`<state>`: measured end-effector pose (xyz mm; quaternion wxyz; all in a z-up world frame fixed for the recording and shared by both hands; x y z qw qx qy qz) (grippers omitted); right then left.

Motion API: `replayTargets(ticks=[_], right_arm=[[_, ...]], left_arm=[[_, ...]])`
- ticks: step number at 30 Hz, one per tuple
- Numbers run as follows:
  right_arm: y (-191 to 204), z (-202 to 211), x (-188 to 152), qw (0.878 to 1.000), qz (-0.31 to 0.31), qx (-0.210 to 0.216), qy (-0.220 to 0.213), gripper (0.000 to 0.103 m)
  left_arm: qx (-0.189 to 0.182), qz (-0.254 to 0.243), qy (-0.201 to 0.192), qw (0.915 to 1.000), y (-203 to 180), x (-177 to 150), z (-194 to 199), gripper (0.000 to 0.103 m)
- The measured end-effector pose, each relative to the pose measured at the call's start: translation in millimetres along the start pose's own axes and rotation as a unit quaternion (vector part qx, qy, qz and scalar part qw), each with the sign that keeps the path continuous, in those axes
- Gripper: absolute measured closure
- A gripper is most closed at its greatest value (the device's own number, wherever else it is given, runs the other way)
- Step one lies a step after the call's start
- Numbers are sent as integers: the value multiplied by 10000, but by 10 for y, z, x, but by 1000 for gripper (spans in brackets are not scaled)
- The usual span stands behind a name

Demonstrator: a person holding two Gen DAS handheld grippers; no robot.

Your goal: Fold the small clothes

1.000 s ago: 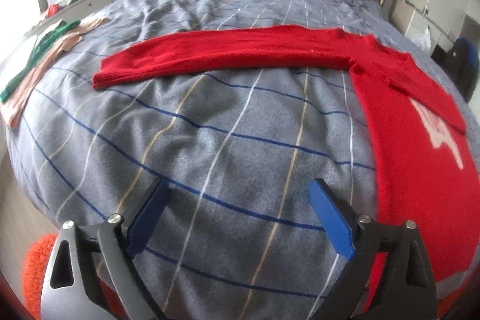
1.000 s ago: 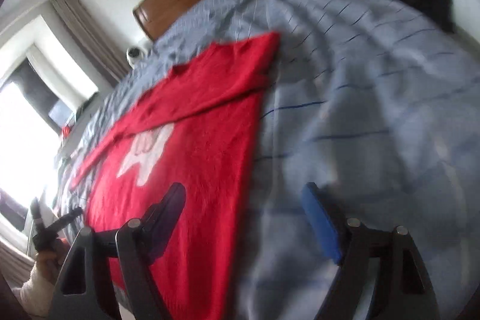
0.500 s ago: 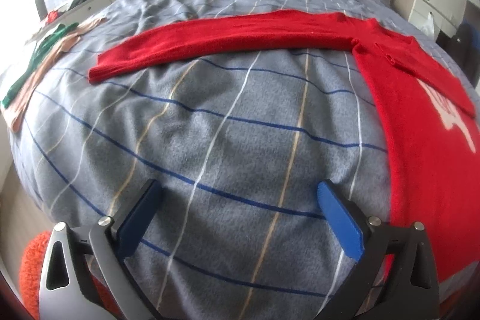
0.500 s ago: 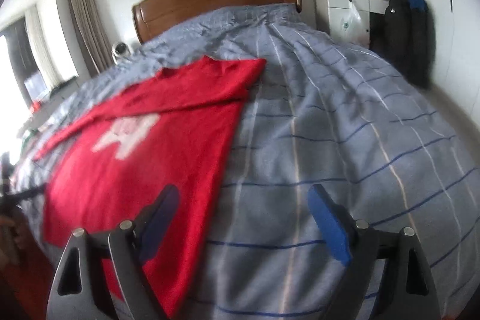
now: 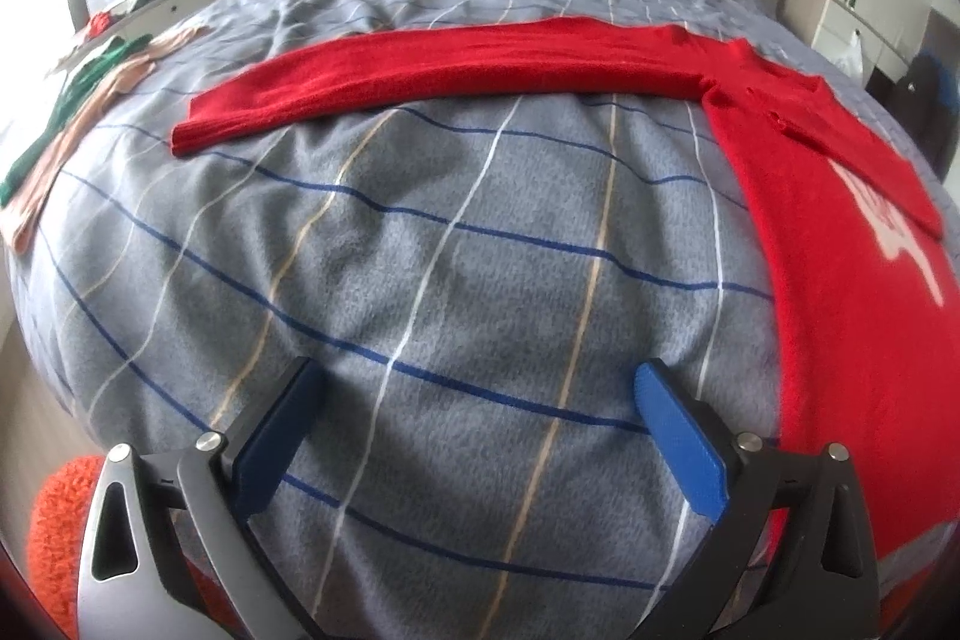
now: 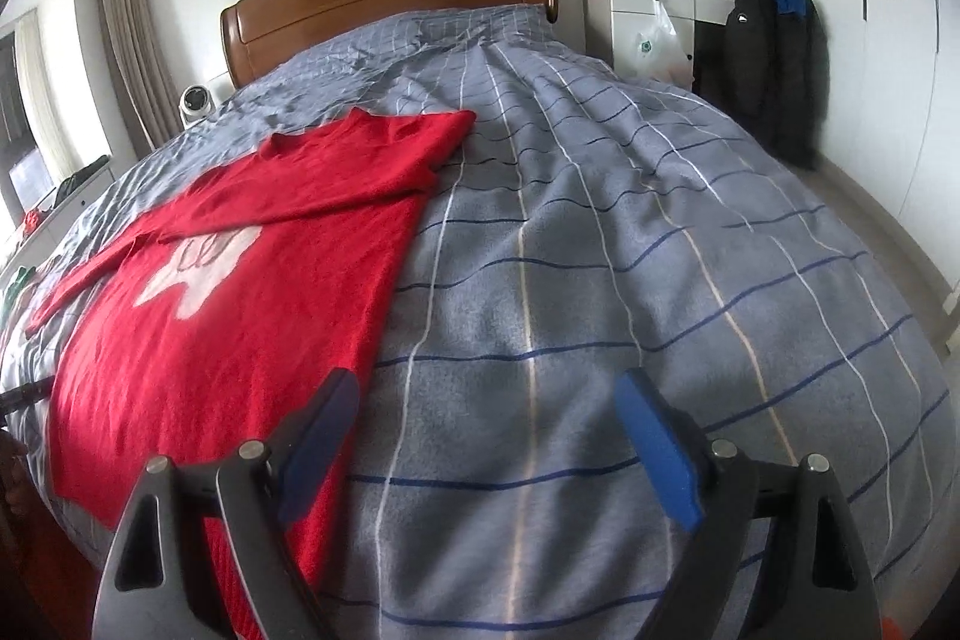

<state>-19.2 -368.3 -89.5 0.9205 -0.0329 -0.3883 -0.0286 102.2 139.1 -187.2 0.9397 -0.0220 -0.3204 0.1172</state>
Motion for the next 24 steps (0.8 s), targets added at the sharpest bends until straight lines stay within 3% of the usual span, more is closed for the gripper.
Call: replayTargets(ticks=[24], right_arm=[[59,-156,-43,9998,119,26,141,16]], left_arm=[[72,-91,-30,9999,-38,0,-23,0]])
Point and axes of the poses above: each gripper's, at about its wrist camera, not at the fingertips, and z roughly against the way its jaws point, y to its left, x to its top, the point moved 7 cm from there along -z, roughly the way its jaws point, and after that the axes turned 9 degrees about z, right-handed, at the moved point
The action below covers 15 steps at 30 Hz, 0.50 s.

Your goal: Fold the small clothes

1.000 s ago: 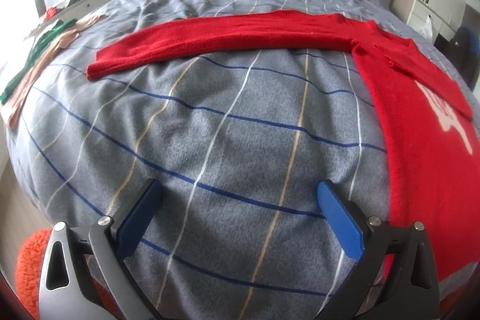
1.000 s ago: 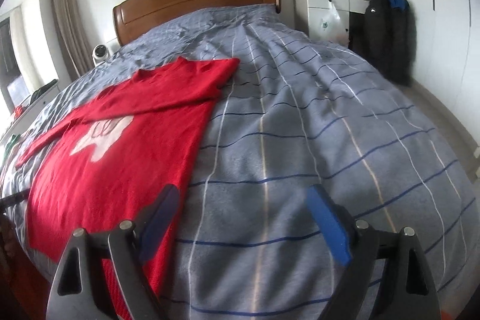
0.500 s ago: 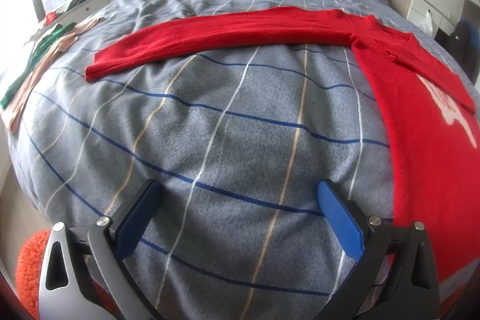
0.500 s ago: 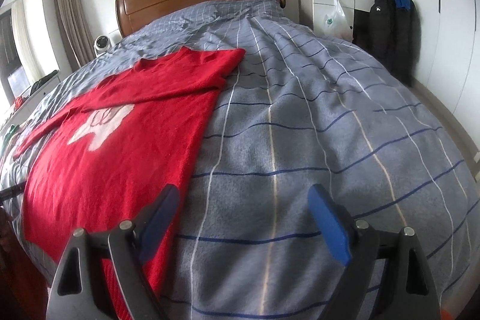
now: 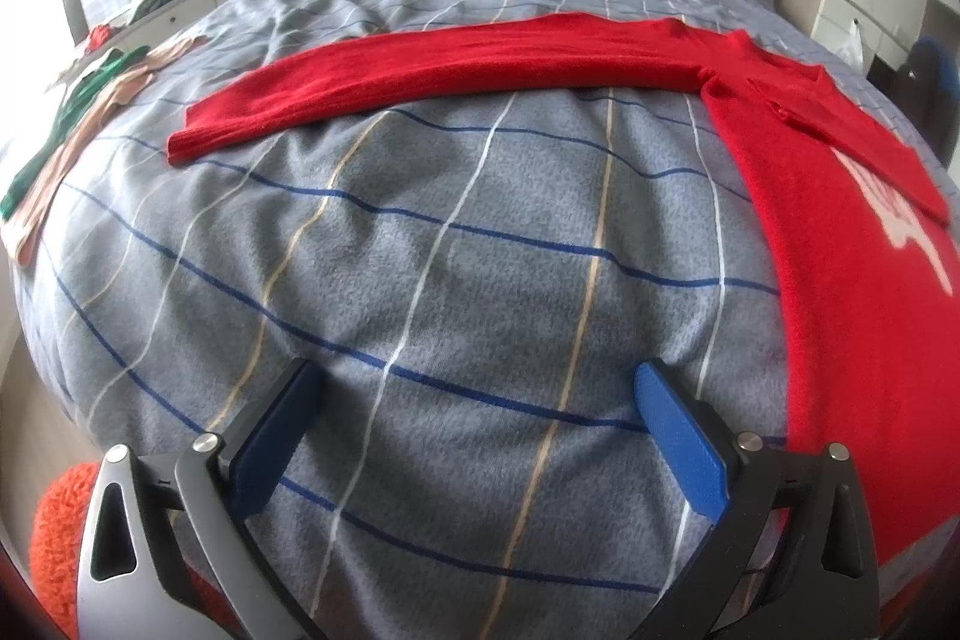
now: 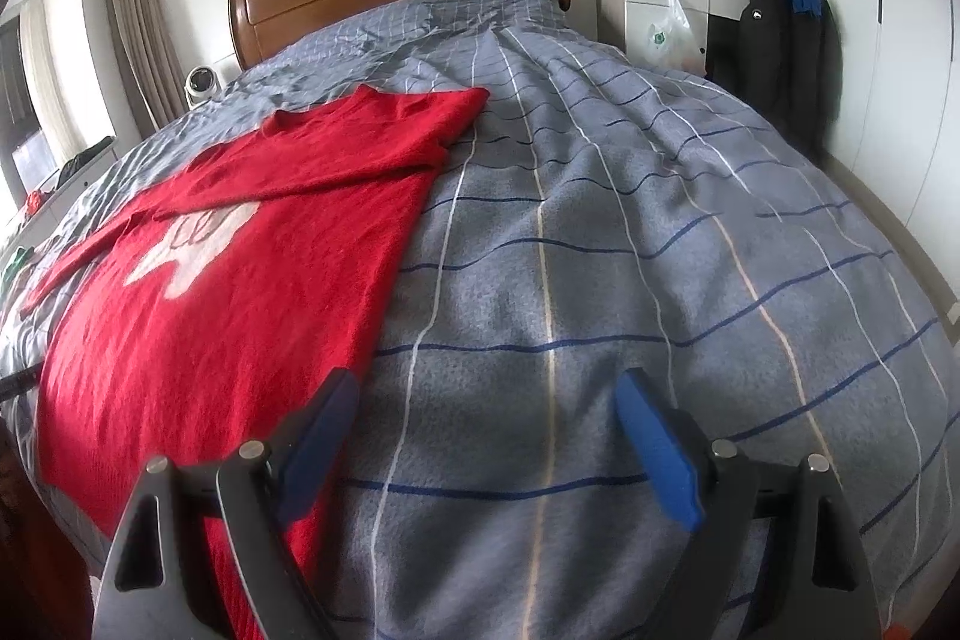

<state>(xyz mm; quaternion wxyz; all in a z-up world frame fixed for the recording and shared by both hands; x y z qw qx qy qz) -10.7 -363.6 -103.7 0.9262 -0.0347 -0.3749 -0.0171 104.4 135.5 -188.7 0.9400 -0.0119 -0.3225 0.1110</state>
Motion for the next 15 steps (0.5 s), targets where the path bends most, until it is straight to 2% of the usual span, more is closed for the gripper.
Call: replayTargets(ticks=[6,10,15], right_arm=[[14,21,-1,10000,20,-30,-22,16],[19,42,12,10000,23,6,-62,16],[18,88,22,9999,-11,26,-116,16]], left_arm=[[-14,19,21,10000,-6,13,19,0],[-49,25,-73,10000,-11,61,185,1],[-496,242,-214,9982,93,311,477,1]])
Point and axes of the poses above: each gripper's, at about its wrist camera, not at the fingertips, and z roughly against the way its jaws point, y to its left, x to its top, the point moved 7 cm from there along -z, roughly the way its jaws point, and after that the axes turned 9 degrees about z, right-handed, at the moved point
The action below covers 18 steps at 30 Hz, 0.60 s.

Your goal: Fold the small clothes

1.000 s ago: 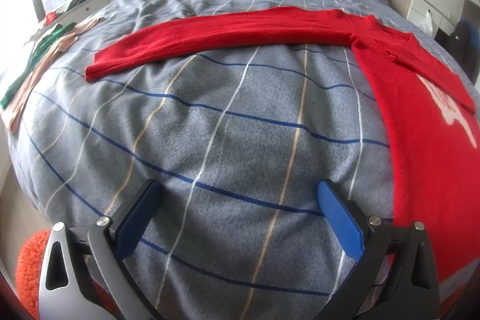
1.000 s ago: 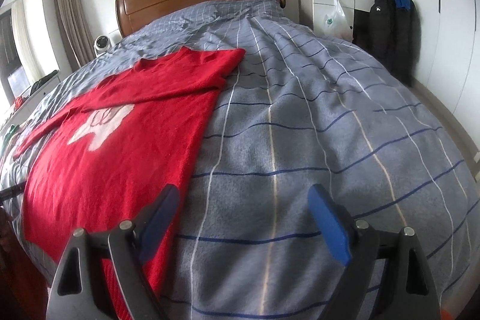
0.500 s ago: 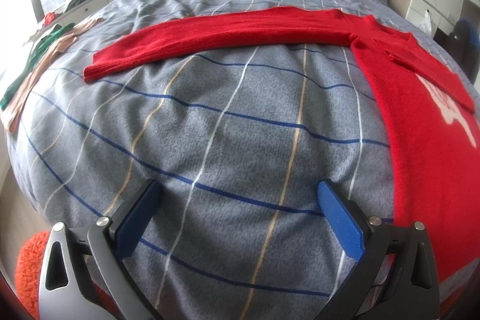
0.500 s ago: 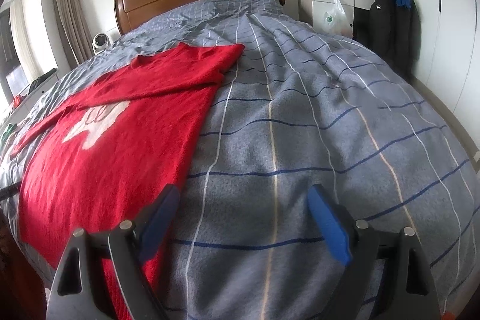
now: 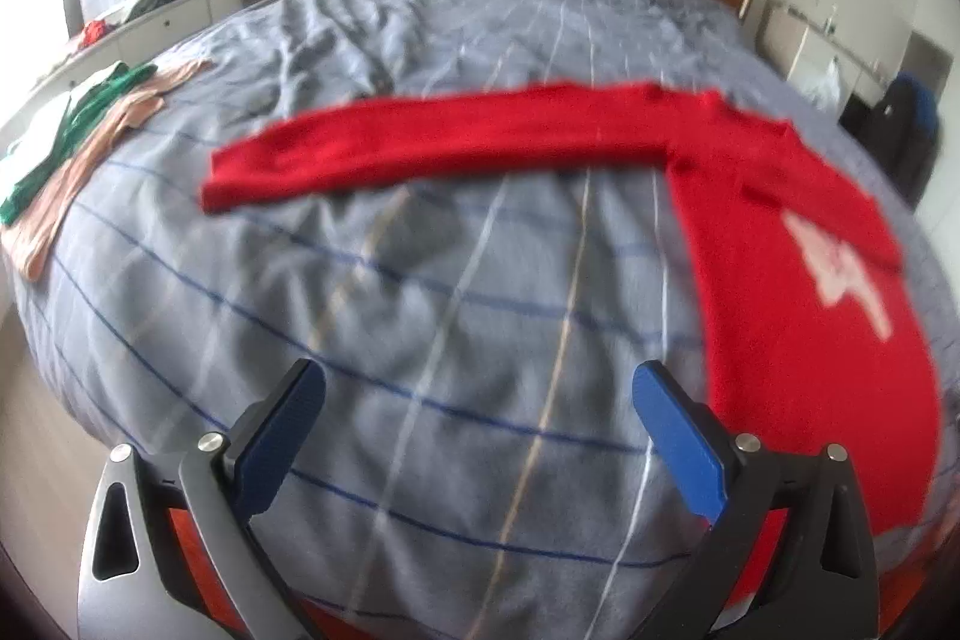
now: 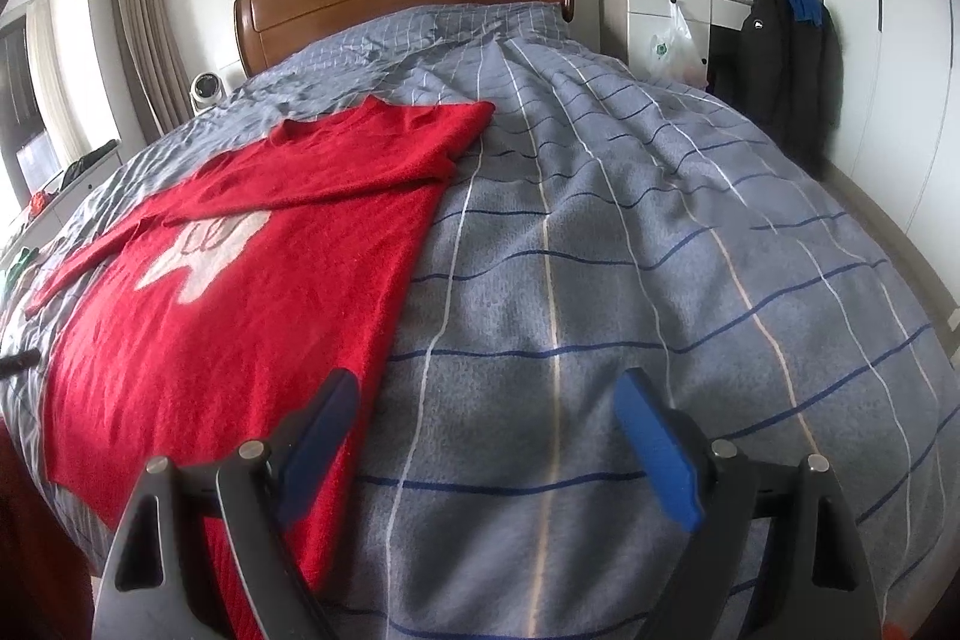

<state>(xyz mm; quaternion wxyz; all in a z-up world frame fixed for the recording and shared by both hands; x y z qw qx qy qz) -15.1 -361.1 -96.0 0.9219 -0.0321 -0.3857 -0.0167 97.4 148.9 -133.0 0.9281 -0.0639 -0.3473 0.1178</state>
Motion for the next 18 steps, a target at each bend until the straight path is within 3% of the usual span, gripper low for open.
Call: replayTargets(ticks=[4,8,13,16,18], right_arm=[[9,10,0,10000,15,14,3,16],[25,39,10,10000,58,28,-44,16],[41,25,-1,10000,65,56,-10,16],[55,2,-13,9999,95,60,35,16],[70,-26,-27,9999,127,66,90,16]], left_arm=[[-110,358,-59,9993,337,442,44,1],[55,1332,76,9910,1075,961,-200,1],[265,2023,683,9766,1608,1004,-638,3],[296,2172,782,9725,1642,952,-771,12],[263,2128,700,9742,1556,972,-811,18]])
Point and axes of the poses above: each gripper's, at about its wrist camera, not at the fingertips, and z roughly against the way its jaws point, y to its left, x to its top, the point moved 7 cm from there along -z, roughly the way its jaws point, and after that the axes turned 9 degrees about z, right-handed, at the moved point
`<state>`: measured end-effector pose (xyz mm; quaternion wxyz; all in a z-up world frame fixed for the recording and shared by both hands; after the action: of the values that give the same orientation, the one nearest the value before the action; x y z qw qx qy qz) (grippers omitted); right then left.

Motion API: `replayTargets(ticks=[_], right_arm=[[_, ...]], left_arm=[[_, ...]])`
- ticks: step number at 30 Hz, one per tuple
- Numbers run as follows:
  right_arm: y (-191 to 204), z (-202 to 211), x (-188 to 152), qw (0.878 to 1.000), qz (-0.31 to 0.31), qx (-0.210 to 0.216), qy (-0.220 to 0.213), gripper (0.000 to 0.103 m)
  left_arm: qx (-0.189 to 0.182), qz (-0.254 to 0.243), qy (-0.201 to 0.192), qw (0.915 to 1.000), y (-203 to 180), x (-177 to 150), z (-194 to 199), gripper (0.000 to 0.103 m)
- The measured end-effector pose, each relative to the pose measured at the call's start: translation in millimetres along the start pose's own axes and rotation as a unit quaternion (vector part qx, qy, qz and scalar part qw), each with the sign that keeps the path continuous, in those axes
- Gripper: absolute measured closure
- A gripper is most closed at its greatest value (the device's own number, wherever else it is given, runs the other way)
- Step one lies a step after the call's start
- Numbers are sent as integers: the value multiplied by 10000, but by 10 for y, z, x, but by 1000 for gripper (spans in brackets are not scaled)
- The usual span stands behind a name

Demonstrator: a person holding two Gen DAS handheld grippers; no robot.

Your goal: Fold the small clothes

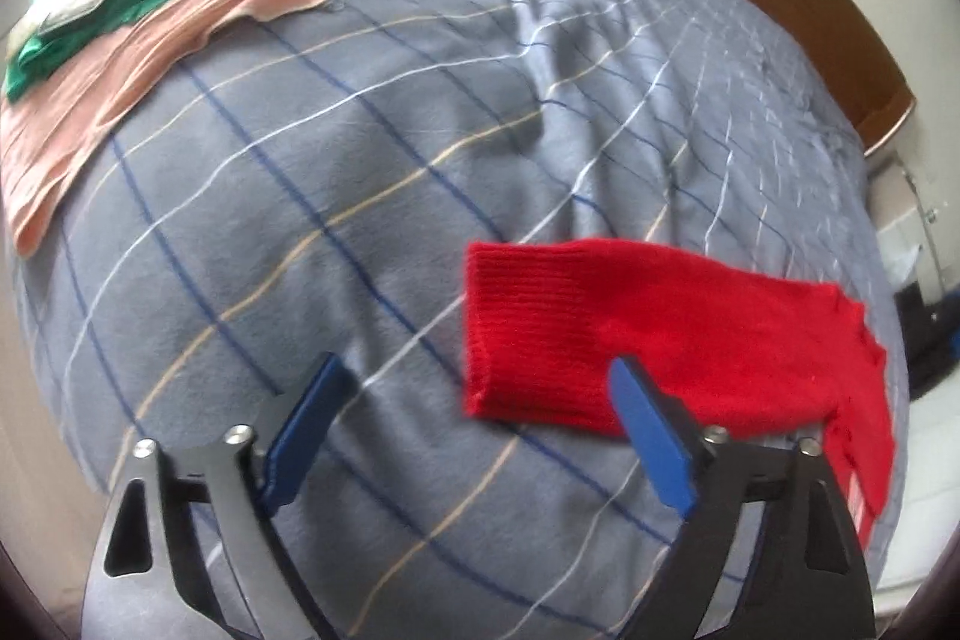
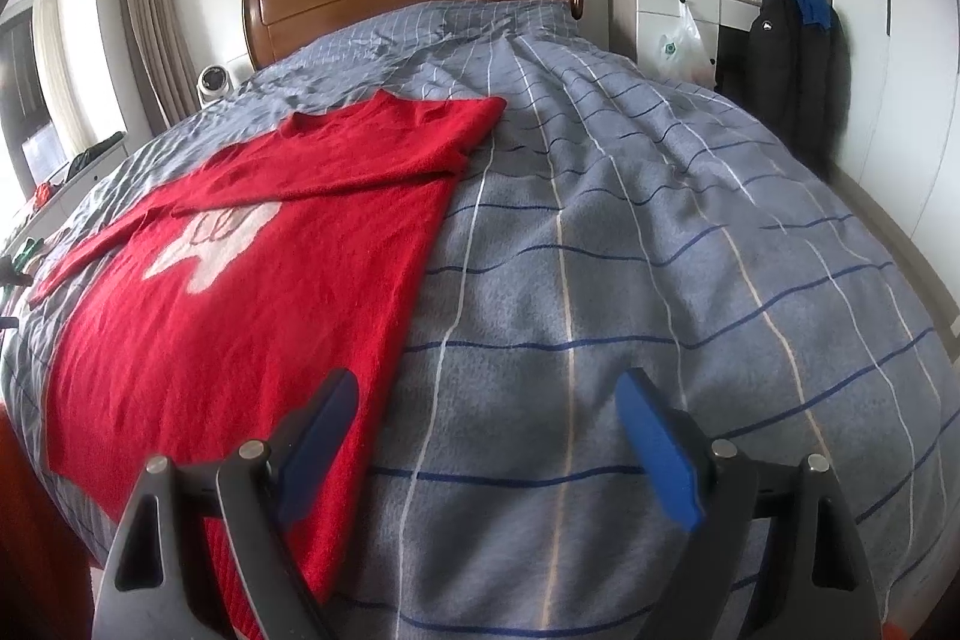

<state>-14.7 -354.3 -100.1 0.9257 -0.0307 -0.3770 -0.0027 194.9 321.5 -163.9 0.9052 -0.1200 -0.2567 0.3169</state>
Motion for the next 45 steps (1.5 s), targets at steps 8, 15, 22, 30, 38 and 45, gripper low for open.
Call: replayTargets(ticks=[8,15,22,30,38,45], right_arm=[[92,-40,-14,9999,126,67,65,16],[98,-56,-4,9997,44,222,51,16],[48,-69,1,9993,-117,363,34,16],[-22,-40,-20,9987,-237,447,18,16],[-162,-50,11,9957,-628,686,-50,16],[-216,-125,31,9943,-812,690,3,16]], left_arm=[[326,-1004,-186,9942,-670,76,47,97],[-733,-2712,-1020,9543,-2735,-82,1110,97],[-1725,-3964,-879,8974,-4626,-1286,1294,96],[-1635,-4718,-62,8664,-4604,-2635,593,27],[-773,-4089,-330,9087,-3347,-1956,233,21],[-45,-4165,-461,9079,-2836,-1932,-266,22]])
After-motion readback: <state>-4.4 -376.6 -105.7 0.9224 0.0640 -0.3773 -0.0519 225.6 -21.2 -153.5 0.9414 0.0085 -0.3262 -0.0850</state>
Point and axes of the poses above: each gripper's, at about its wrist camera, not at the fingertips, and z roughly against the way its jaws point, y to its left, x to its top, the point moved 7 cm from there along -z, roughly the way its jaws point, and after that the axes turned 9 degrees about z, right-handed, at the moved point
